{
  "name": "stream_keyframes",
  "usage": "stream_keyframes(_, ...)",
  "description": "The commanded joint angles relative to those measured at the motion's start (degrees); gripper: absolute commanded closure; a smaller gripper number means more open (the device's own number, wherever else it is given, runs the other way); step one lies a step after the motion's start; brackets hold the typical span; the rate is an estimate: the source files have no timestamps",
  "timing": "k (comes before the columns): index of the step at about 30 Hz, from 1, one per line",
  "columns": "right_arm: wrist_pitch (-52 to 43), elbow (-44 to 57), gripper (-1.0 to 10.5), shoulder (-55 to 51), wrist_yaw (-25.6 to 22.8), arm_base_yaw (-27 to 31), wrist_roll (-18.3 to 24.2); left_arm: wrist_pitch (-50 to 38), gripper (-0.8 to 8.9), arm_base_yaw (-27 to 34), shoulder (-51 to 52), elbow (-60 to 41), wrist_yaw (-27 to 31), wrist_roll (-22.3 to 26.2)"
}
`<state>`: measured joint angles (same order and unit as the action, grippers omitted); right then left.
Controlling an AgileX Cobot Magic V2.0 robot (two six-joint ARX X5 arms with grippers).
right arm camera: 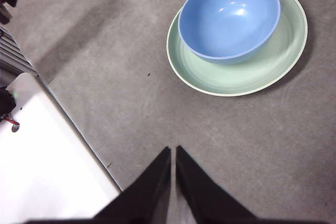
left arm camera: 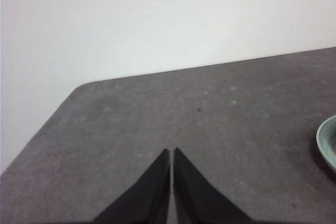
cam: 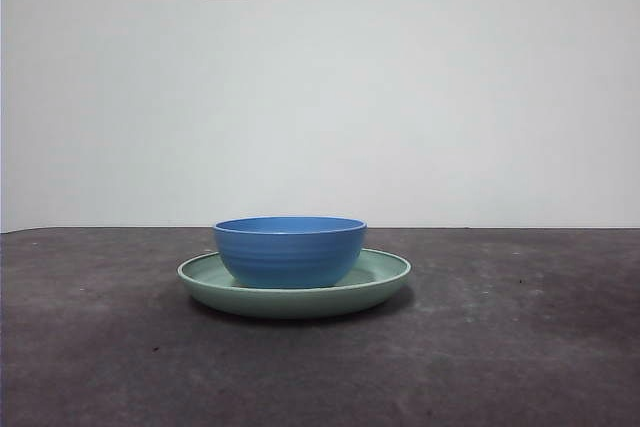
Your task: Pick up the blue bowl, put it on the green plate, put it on desk
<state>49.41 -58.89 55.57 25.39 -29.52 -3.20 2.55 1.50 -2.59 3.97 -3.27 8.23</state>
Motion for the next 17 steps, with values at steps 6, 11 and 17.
stream_keyframes(6,-0.55,-1.01,9.4,0.5,0.11,-0.35,0.5,1.92,8.02,0.11,2.43,-3.32,0.37,-1.53)
stream_keyframes(11,-0.55,-1.01,9.4,0.5,0.11,-0.35,0.5,6.47,8.02,0.11,2.43,-3.32,0.39,-1.49)
stream_keyframes(17,-0.52,-1.03,9.4,0.5,0.11,-0.35,0.5,8.15,8.02,0.09,2.43,-3.3,0.37,-3.41)
